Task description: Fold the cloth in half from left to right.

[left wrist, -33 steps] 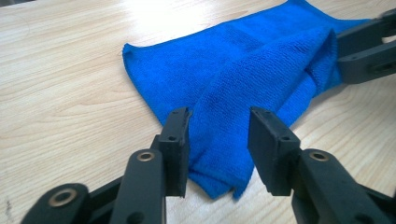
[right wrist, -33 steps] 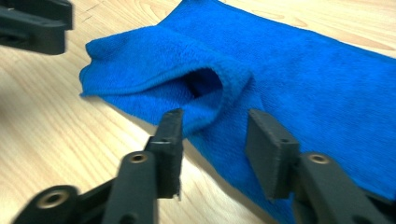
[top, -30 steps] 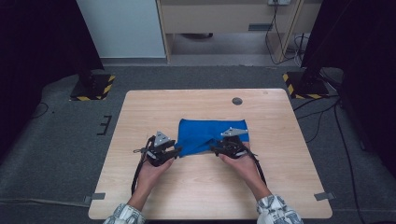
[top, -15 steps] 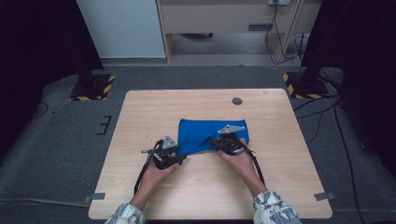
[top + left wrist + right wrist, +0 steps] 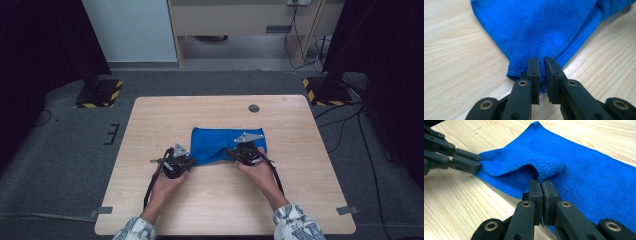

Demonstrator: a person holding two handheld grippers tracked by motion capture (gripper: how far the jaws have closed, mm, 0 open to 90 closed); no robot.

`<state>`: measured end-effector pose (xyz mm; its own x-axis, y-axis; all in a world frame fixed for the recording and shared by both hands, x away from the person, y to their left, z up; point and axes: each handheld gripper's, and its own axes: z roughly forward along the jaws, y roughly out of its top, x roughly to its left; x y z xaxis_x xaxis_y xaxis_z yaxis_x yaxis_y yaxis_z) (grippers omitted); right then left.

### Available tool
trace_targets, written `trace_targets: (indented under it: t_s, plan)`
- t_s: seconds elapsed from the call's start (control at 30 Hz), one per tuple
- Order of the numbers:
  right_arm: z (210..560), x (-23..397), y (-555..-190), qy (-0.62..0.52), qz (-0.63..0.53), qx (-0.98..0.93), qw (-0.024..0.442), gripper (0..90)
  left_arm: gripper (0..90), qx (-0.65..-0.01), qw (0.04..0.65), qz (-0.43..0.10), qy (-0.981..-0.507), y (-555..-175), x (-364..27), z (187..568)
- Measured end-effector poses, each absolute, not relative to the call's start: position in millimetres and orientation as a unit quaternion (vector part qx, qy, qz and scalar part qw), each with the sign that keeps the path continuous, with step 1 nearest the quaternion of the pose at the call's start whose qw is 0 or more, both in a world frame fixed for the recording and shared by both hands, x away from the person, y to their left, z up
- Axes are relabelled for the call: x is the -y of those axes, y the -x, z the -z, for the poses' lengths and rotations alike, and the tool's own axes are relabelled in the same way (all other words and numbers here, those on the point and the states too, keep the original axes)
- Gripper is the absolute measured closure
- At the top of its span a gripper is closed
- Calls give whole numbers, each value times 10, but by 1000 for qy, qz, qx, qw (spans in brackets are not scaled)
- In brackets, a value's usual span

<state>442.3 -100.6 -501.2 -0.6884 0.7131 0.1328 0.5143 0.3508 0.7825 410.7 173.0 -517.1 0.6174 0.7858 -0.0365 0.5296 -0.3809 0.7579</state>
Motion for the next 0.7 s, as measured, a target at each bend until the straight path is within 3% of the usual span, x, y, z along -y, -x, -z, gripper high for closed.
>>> trace_targets:
  t_s: [0.33, 0.47, 0.5, 0.7]
  plan:
    - [5019, 1050, -4423, -377, -421, -816, 120, 840, 868, -426, 428, -190, -774, -4064, -1884, 4918]
    - [5061, 995, -4427, -380, -426, -813, 116, 740, 868, -429, 425, -193, -773, -4076, -1897, 4924]
    - [5087, 950, -4421, -379, -428, -813, 111, 681, 868, -431, 427, -193, -771, -4080, -1895, 4919]
    - [5142, 836, -4406, -386, -432, -806, 120, 593, 872, -436, 436, -195, -763, -4084, -1911, 4888]
